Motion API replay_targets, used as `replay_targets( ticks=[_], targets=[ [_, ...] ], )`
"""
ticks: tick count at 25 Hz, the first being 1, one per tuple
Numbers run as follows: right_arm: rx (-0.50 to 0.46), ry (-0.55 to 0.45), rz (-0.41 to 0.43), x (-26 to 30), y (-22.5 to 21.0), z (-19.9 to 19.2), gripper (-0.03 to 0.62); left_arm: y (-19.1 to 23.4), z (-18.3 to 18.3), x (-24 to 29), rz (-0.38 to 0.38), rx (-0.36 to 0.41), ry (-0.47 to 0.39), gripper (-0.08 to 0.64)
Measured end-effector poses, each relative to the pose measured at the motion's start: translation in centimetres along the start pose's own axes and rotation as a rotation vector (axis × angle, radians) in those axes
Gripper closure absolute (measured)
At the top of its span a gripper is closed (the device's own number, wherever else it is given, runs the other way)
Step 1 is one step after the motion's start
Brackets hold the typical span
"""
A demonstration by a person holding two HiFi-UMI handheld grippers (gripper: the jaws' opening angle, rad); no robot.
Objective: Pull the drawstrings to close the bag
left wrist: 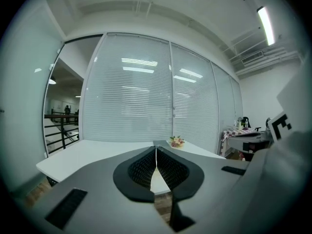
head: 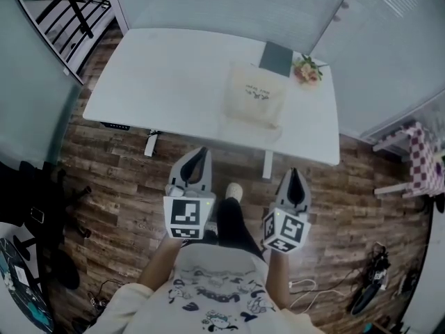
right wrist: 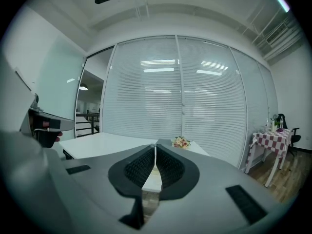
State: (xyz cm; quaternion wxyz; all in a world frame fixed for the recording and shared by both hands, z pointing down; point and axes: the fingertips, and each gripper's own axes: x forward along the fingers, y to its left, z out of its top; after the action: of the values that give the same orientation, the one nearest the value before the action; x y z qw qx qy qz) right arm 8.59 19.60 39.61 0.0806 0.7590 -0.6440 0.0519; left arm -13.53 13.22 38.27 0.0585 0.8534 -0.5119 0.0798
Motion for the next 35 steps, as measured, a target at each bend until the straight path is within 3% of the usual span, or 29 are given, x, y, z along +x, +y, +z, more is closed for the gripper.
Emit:
replay_targets(
  ticks=[9, 16, 23, 31, 33, 35],
  targets=[
    [-0.014, 0.048, 0.096, 9.1, -1.7, 0.5, 0.571, 0.6, 1.5, 8.5, 0.027, -0.056, 0.001, 0.515],
    [-0.012, 0.164, 0.198, 15.7, -3.9, -1.0, 0.571, 0.2, 0.1, 15.2, 0.045, -0.010, 0.101, 0.514],
    [-0.047, 0.306, 0.309, 19.9, -4.7, -5.1, 0.571, 0.2, -1.5, 19.3, 0.091, -0.032, 0.163, 0.511],
    [-0.077, 0.408, 0.364, 21.7, -4.9, -8.3, 0.568, -0.4, -5.1, 20.9, 0.076, -0.023, 0.276, 0.427],
    [-0.076, 0.437, 0.379, 21.8, -4.8, -9.1, 0.533, -0.4, -6.2, 21.0, 0.063, -0.010, 0.317, 0.412],
    [-0.087, 0.472, 0.402, 22.0, -4.4, -9.8, 0.436, -0.3, -7.2, 21.4, 0.044, 0.009, 0.356, 0.398]
  ],
)
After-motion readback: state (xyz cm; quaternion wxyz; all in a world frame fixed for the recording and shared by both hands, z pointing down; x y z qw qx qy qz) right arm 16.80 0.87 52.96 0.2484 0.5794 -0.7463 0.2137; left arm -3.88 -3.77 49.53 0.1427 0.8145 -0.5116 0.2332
